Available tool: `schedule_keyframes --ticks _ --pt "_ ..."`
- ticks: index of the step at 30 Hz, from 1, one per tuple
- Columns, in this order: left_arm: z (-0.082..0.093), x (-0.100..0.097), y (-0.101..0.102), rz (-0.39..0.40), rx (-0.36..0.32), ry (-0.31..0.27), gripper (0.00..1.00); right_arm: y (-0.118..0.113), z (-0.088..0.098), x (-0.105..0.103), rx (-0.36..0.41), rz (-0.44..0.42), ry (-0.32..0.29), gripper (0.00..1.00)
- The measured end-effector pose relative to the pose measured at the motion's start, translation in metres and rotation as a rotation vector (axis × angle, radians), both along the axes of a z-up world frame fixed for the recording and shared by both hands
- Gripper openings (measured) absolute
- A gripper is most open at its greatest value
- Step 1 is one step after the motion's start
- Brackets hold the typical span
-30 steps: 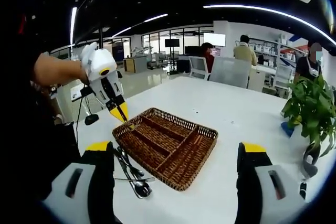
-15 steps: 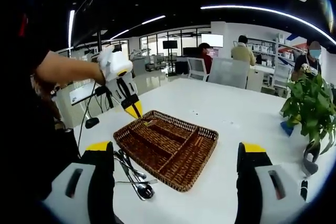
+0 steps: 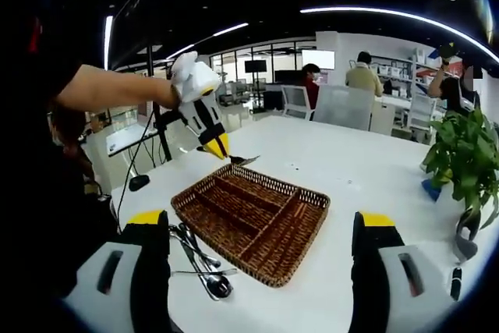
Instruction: Arrange the knives, forks, and spoons in their matching storage slots by inserting each utensil handle-first until every utensil is classified and aligned in the correct compartment
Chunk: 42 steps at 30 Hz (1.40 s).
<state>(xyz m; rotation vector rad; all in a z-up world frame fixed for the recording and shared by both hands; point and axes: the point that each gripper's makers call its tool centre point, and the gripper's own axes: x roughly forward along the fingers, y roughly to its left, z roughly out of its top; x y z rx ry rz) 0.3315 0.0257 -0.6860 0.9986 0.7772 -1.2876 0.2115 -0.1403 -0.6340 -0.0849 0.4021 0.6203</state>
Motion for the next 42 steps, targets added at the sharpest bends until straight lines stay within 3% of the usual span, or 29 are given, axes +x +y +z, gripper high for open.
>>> schedule_keyframes --ticks 13,19,24,34,42 --pt "0.019 0.041 0.000 0.033 0.004 -0.009 0.00 -0.003 0.002 0.008 0.000 0.002 -0.003 0.99" --pt "0.017 0.047 -0.001 0.017 0.013 -0.025 0.00 -0.006 0.000 0.011 0.005 -0.006 -0.002 0.99" --pt "0.003 0.047 -0.002 -0.008 0.038 -0.037 0.00 -0.008 -0.002 0.014 0.007 -0.012 0.004 0.99" --pt "-0.027 0.044 -0.003 0.011 0.038 0.003 0.00 -0.010 -0.008 0.016 0.009 -0.021 0.021 0.99" --pt "-0.074 0.029 -0.004 0.008 0.053 0.045 0.00 -0.012 -0.013 0.015 0.005 -0.032 0.040 0.99"
